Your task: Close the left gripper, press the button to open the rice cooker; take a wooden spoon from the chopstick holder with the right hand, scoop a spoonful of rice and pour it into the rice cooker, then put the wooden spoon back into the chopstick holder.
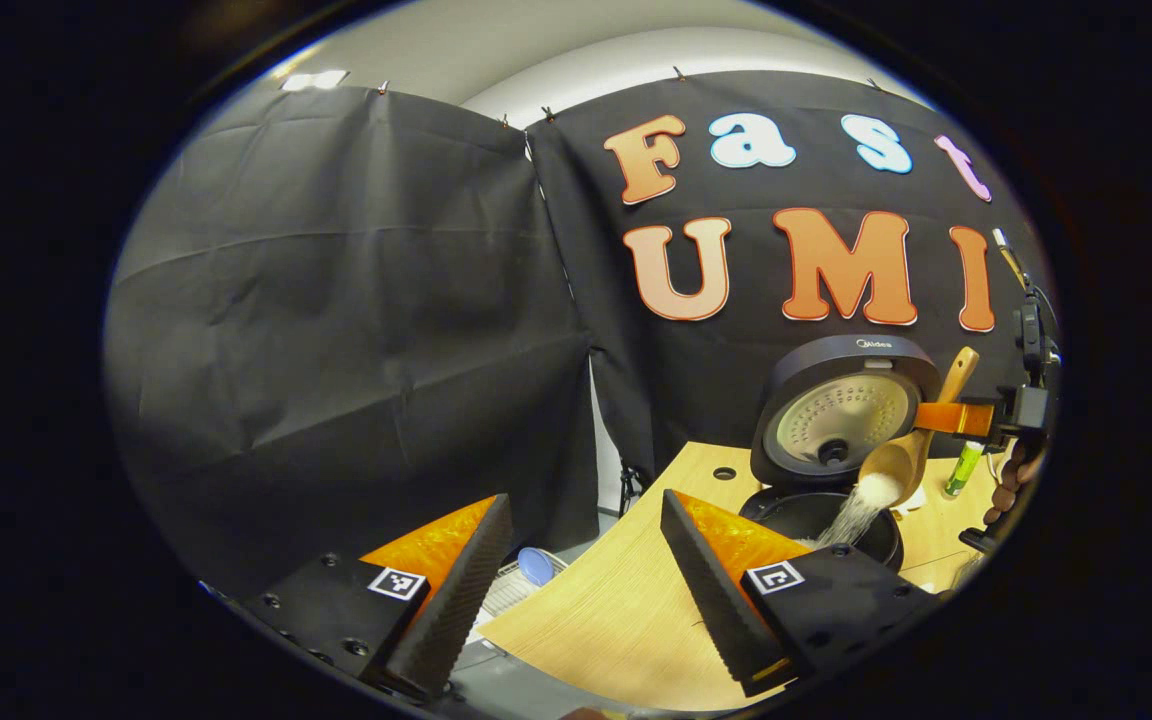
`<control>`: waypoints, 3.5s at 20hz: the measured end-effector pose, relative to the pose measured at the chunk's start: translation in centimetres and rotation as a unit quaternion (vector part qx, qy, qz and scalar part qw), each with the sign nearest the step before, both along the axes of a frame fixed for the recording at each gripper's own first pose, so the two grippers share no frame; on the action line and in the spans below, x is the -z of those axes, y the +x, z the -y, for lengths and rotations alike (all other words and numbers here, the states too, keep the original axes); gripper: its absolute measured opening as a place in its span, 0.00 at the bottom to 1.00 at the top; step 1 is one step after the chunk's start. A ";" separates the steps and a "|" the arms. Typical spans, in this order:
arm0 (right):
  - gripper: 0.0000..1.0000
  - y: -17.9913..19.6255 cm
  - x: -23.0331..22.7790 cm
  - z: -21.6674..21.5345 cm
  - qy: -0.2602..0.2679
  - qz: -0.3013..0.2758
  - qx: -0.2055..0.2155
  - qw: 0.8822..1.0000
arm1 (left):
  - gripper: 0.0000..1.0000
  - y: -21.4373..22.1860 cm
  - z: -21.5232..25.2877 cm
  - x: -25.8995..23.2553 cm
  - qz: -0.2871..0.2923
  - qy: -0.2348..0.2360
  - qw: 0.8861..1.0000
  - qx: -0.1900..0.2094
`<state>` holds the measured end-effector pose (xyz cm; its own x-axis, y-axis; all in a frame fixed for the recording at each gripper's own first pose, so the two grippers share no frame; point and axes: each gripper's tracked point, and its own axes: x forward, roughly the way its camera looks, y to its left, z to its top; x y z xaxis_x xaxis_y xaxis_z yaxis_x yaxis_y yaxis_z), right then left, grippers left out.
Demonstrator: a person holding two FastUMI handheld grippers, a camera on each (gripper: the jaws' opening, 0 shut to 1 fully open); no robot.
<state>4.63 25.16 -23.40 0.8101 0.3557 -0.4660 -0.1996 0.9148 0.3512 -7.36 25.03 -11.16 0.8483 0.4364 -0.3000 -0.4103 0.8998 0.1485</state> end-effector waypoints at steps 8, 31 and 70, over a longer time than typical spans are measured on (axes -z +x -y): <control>0.08 -0.8 0.6 -2.4 -0.087 0.050 -0.069 0.993 | 1.00 -0.3 -0.2 -0.2 0.004 0.000 1.000 -0.005; 0.08 -2.2 -3.4 2.2 0.022 0.035 -0.064 0.997 | 1.00 0.8 3.6 -0.6 -0.002 -0.002 1.000 0.025; 0.08 -17.7 13.6 36.0 -0.068 -0.189 0.251 0.947 | 1.00 7.8 23.2 0.4 -0.031 -0.022 0.979 0.202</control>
<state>-13.06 -10.81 -37.03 0.6280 -0.1137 -0.7699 0.3885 0.9030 0.1836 0.44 1.83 -11.56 0.9288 0.0554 -0.3664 -0.0121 0.9928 0.1195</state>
